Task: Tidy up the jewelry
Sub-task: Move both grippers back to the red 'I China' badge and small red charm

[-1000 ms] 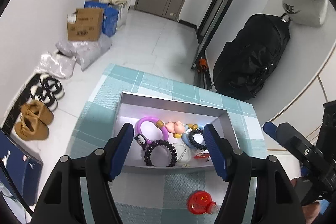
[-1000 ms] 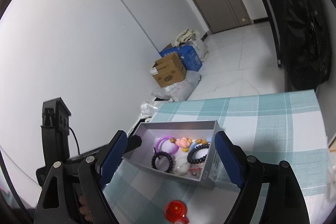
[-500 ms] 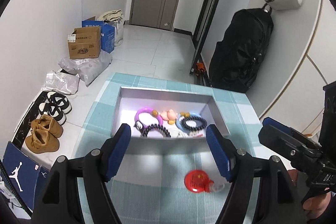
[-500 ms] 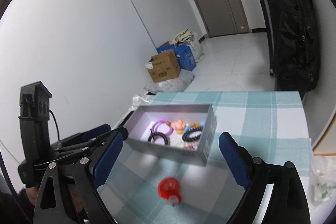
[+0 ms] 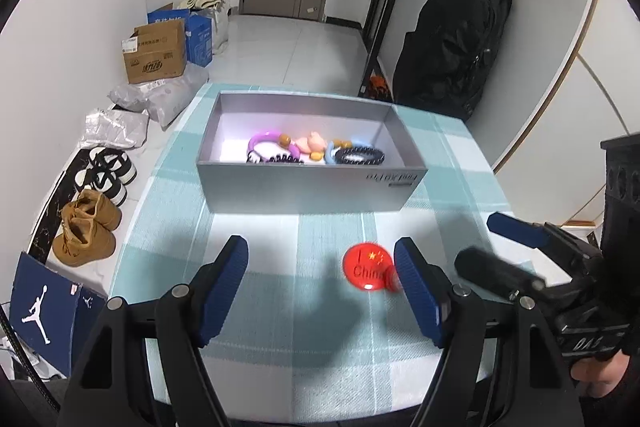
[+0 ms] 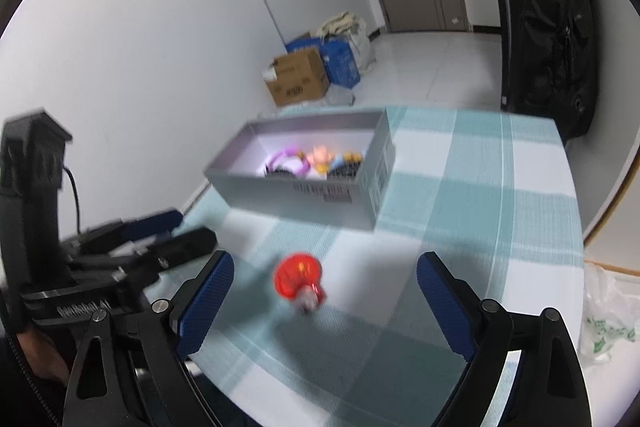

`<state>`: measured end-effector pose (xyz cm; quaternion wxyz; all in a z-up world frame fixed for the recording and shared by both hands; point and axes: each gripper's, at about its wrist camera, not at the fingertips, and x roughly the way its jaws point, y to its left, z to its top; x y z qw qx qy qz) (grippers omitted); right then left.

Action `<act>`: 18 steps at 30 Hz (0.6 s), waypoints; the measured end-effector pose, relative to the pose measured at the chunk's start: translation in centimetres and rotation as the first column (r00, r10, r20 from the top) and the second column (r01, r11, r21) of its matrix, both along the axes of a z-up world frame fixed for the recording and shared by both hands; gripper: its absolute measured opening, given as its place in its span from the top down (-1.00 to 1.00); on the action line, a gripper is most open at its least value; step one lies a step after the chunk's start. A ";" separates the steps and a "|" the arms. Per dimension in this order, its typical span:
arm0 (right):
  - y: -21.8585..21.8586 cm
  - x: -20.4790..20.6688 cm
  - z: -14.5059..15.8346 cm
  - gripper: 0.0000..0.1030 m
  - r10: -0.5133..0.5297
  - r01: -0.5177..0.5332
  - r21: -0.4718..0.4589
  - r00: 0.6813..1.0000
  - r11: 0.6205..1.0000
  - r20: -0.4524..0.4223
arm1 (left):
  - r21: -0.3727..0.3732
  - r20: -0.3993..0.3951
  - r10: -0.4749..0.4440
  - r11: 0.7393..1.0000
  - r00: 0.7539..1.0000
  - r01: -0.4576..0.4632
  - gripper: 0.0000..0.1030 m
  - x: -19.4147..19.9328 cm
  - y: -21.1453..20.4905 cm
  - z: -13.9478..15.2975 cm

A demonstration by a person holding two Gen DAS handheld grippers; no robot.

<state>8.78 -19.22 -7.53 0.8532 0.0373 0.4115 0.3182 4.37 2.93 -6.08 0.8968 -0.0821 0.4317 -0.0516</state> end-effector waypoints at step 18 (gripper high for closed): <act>3.5 -0.4 -4.0 0.04 0.092 -0.100 -0.112 0.993 0.989 -0.080 | 0.021 -0.124 0.009 1.000 0.992 -0.007 -0.39 -0.2 0.6 -2.2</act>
